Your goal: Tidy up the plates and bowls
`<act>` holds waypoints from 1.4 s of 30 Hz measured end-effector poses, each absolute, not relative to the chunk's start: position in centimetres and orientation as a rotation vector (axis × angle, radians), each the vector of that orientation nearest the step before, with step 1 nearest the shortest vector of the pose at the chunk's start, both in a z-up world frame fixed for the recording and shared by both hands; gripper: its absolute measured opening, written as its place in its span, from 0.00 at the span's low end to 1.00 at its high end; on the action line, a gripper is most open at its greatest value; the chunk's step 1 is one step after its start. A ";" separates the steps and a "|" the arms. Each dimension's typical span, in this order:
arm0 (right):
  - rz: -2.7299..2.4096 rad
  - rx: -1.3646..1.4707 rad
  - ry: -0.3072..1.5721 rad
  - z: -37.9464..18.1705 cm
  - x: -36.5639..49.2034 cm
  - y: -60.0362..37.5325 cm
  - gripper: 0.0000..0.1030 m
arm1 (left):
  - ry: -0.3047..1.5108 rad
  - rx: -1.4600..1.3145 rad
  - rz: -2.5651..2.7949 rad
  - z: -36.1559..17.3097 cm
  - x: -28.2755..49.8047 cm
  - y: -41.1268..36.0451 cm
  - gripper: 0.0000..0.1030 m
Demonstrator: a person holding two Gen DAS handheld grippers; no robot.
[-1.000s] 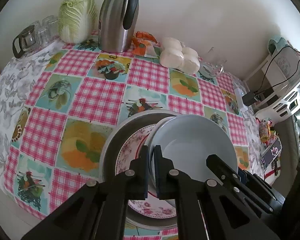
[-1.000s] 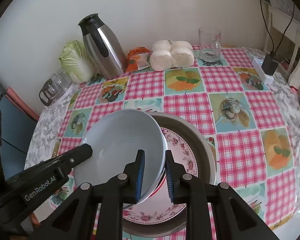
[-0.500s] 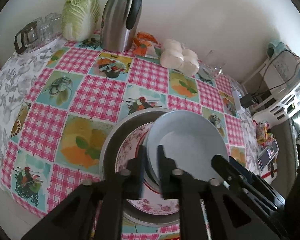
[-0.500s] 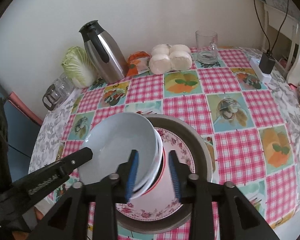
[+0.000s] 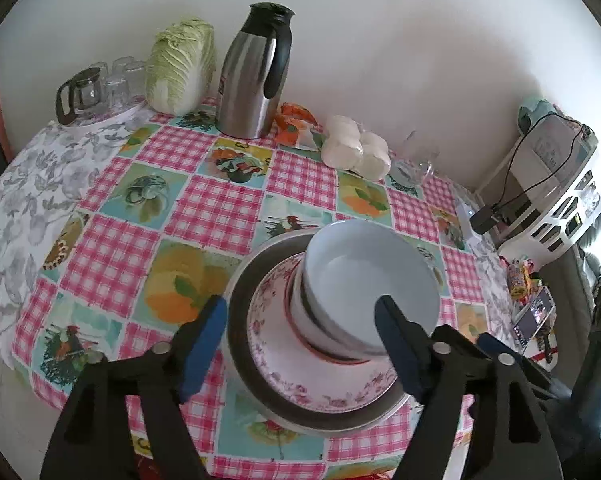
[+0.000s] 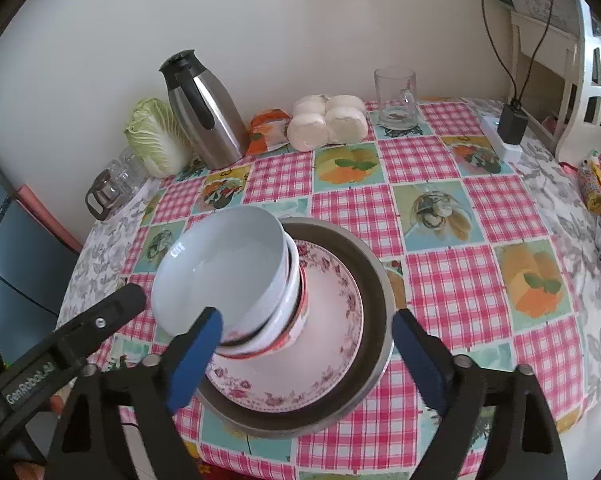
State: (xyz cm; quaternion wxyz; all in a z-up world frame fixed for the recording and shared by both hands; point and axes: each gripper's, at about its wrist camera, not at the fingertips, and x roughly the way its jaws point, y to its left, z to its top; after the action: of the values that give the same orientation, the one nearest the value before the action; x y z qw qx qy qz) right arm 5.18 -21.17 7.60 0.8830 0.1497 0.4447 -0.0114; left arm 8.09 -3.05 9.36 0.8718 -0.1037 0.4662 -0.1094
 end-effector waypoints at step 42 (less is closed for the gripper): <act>-0.122 0.185 0.958 -0.4 -5.5 -20.5 1.00 | 0.937 0.045 -0.040 3.0 -2.2 -2.6 0.96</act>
State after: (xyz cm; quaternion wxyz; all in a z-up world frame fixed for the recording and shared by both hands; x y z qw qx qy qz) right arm -5.45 -20.54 -0.40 0.8816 0.0890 0.4598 -0.0584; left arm -2.16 -2.59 3.02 0.8919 0.0218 0.4514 -0.0191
